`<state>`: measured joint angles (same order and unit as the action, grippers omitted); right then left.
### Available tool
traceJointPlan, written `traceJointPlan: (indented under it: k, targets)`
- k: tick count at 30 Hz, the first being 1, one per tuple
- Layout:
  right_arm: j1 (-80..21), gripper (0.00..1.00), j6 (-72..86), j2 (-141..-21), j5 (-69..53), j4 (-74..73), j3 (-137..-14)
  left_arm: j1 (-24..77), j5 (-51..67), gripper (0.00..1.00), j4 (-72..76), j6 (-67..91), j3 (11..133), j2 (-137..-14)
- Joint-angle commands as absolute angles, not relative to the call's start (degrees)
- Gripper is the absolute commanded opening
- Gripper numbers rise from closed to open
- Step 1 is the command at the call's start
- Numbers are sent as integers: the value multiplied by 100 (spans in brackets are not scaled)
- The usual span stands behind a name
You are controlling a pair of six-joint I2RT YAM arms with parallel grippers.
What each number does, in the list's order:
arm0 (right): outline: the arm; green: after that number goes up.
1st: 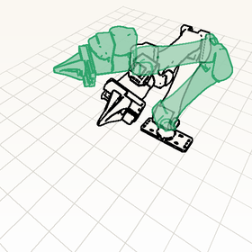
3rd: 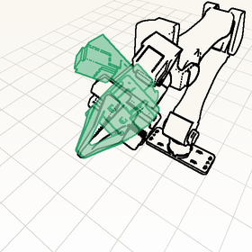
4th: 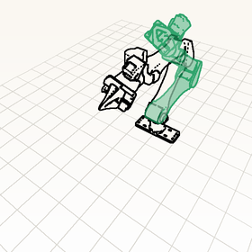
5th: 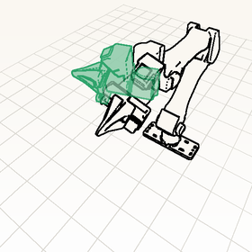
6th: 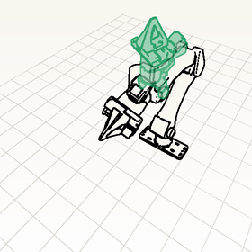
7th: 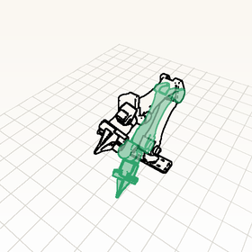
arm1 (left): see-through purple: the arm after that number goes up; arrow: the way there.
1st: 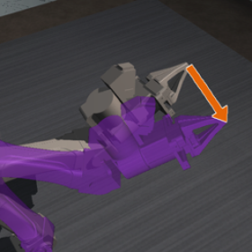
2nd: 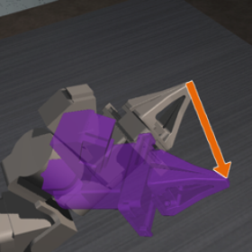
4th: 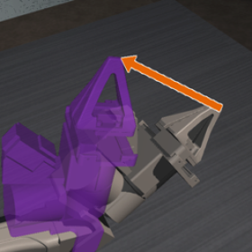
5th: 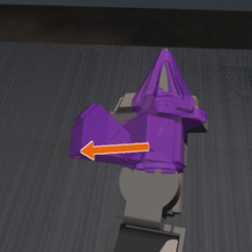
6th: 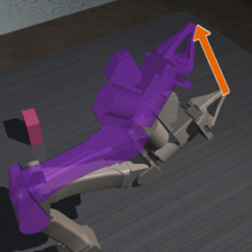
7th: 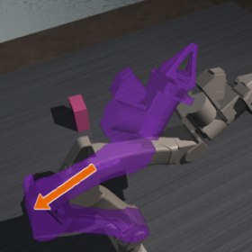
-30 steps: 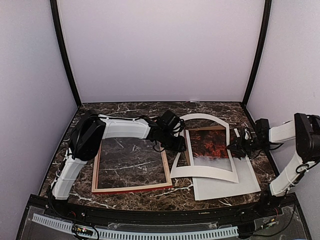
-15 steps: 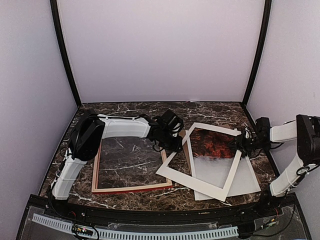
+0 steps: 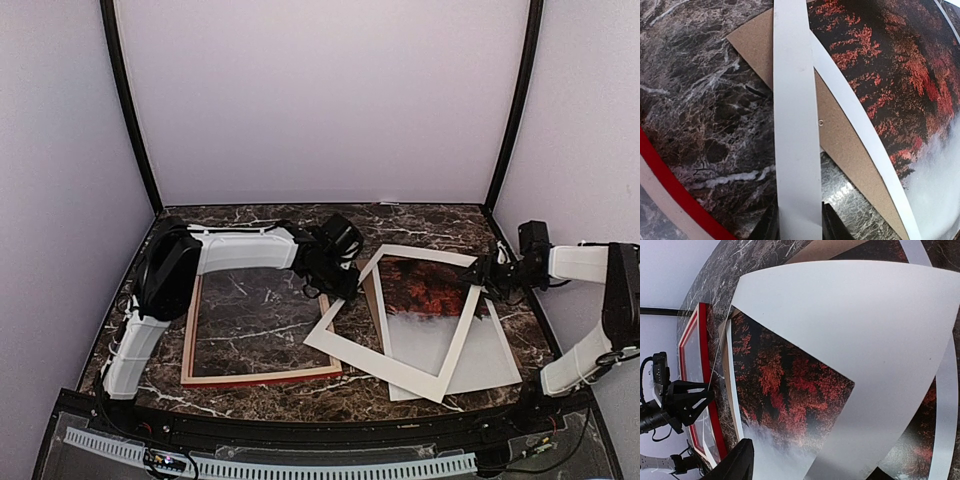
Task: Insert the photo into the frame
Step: Pick up the mat board from the photo, then pass from the right arm to the left
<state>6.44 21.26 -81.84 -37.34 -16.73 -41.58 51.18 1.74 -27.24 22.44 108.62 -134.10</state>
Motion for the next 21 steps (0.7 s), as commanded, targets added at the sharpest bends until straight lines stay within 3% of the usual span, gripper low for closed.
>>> traceJointPlan:
  k: [1,11,21]
  targets:
    - [694,60,2005,-8019,-3521,-1913,-4322,5105,-68,27,-2981,2108,10996,-12776]
    - [738,63,1938,-7730,-3457,-2230,-4482,4949,-439,27,-3151,2055,10777,-12234]
    - [738,64,2083,-7426,-3704,-2360,-4702,4458,-804,28,-3106,2039,9481,-11053]
